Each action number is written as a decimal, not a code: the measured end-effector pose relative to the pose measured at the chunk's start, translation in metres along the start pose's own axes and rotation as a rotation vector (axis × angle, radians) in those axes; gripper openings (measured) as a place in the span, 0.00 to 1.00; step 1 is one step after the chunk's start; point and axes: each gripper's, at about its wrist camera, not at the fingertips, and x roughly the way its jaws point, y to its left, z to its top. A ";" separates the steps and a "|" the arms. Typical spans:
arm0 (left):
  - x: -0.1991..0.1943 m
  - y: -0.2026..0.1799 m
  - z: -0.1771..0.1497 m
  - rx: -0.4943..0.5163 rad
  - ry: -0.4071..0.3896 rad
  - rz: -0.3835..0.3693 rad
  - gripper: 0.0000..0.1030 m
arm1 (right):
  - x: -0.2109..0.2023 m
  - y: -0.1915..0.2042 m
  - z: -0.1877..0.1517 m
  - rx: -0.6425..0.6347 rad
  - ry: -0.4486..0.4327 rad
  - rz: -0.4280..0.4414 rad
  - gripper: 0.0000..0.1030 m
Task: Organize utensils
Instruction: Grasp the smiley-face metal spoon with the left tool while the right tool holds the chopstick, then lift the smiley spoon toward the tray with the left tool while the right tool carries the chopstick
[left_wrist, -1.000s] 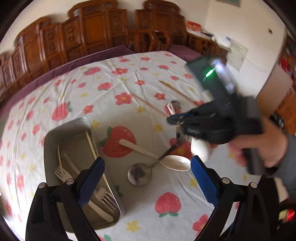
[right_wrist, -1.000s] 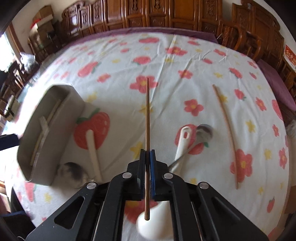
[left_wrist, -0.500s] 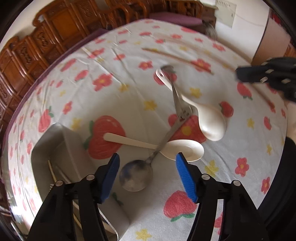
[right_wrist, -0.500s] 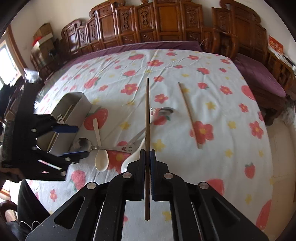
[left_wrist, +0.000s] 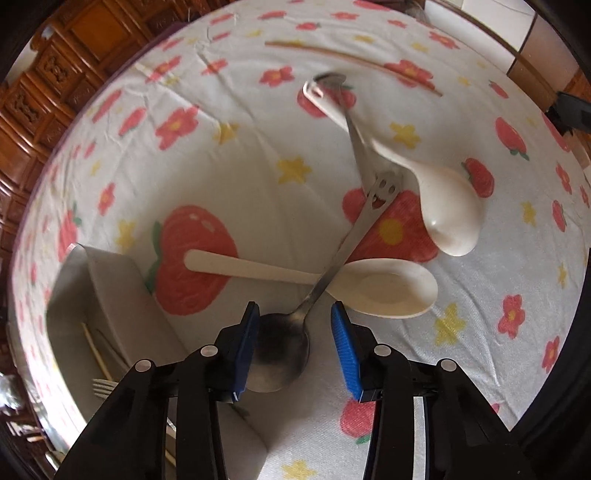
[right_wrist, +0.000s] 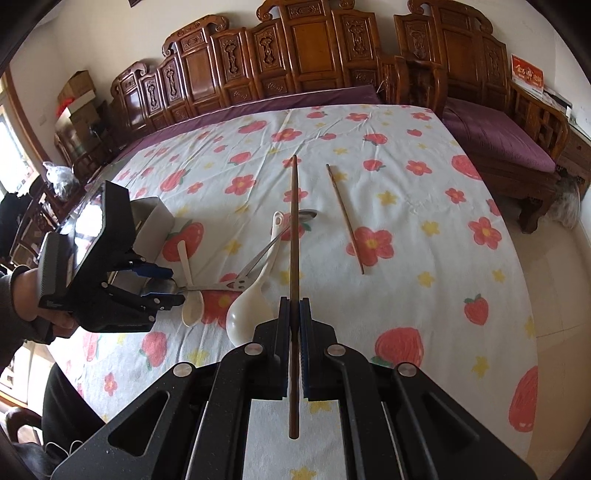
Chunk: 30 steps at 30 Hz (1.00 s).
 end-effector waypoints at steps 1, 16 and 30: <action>0.000 0.001 0.000 -0.009 -0.002 -0.009 0.38 | 0.001 0.000 -0.001 -0.001 0.001 0.000 0.06; -0.005 -0.003 -0.015 -0.067 -0.031 -0.074 0.00 | 0.009 0.025 -0.019 -0.027 0.041 0.025 0.06; 0.000 -0.011 0.006 0.086 0.001 0.002 0.19 | 0.004 0.035 -0.023 -0.023 0.041 0.027 0.06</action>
